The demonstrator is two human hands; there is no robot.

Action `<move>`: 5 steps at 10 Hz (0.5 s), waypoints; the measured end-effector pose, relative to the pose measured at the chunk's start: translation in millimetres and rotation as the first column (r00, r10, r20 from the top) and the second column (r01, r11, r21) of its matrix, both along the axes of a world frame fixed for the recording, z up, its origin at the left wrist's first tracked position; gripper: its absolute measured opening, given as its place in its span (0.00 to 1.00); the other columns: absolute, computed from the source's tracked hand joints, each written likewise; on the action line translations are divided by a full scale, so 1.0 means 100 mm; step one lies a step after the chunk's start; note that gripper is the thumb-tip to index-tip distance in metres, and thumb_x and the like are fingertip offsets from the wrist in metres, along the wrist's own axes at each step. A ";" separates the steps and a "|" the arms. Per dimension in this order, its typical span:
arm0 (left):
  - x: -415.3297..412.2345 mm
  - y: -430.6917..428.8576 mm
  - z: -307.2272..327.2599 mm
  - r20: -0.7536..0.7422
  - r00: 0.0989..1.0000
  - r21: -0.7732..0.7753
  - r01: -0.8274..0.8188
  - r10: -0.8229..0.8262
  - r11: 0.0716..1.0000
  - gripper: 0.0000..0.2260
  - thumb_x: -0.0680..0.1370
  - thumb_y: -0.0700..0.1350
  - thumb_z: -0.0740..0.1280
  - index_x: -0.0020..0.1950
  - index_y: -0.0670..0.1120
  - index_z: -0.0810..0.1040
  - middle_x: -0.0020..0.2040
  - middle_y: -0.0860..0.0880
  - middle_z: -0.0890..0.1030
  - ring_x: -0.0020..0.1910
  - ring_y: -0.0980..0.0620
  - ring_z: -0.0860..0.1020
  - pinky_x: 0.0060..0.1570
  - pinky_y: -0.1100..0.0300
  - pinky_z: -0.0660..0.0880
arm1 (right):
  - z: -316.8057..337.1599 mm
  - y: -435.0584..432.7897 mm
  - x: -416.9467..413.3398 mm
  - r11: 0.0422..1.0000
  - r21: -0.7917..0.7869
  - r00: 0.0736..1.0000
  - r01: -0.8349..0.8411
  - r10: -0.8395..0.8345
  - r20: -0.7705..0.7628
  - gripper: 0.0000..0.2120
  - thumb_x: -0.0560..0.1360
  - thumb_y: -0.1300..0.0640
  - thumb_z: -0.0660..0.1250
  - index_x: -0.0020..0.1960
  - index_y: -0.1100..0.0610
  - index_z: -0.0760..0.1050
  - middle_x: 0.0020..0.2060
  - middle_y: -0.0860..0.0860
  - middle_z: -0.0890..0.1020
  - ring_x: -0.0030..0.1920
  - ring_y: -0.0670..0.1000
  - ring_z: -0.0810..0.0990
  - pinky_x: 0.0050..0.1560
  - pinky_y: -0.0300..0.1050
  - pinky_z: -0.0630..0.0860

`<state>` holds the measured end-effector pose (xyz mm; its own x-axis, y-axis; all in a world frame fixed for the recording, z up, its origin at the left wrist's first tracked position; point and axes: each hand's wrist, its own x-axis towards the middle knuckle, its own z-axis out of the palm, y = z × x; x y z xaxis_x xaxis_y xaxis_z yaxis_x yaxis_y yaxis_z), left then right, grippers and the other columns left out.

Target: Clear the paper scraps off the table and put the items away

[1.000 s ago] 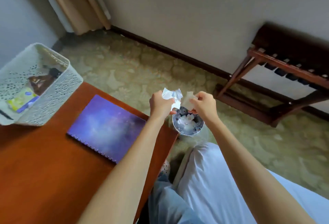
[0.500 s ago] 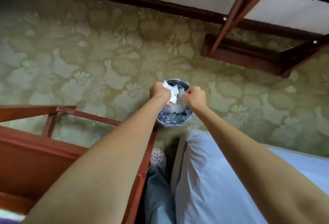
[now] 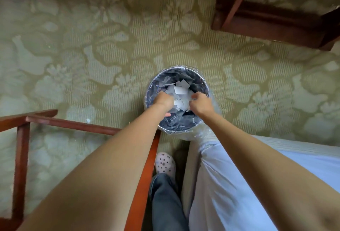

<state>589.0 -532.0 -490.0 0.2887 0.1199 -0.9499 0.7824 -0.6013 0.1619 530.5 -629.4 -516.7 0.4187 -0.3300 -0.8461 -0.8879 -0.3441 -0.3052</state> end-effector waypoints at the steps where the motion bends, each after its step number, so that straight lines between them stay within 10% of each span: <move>1: 0.05 0.07 0.17 -0.010 0.999 -0.002 -0.035 0.035 0.999 0.19 0.81 0.36 0.50 0.73 0.41 0.61 0.71 0.40 0.68 0.65 0.42 0.73 0.54 0.53 0.75 | 0.18 0.01 0.02 1.000 0.008 1.000 0.003 -0.003 -0.009 0.19 0.76 0.65 0.56 0.67 0.62 0.69 0.61 0.62 0.76 0.58 0.61 0.77 0.56 0.50 0.74; 3: 0.24 0.23 0.99 0.140 0.990 -0.071 0.016 -0.006 0.997 0.15 0.79 0.36 0.55 0.64 0.36 0.71 0.64 0.36 0.74 0.54 0.41 0.78 0.45 0.56 0.77 | 1.05 0.08 0.23 0.993 -0.047 0.990 -0.105 0.109 0.085 0.08 0.73 0.68 0.57 0.45 0.66 0.74 0.42 0.64 0.77 0.45 0.61 0.75 0.41 0.47 0.71; 5: 0.52 0.53 2.31 0.454 0.888 -0.125 -0.013 0.069 0.992 0.10 0.76 0.38 0.57 0.37 0.45 0.73 0.43 0.42 0.76 0.48 0.41 0.79 0.50 0.50 0.78 | 2.49 0.29 0.54 0.944 -0.210 0.898 -0.256 0.313 0.309 0.14 0.76 0.64 0.55 0.57 0.65 0.75 0.55 0.63 0.79 0.56 0.63 0.76 0.53 0.50 0.73</move>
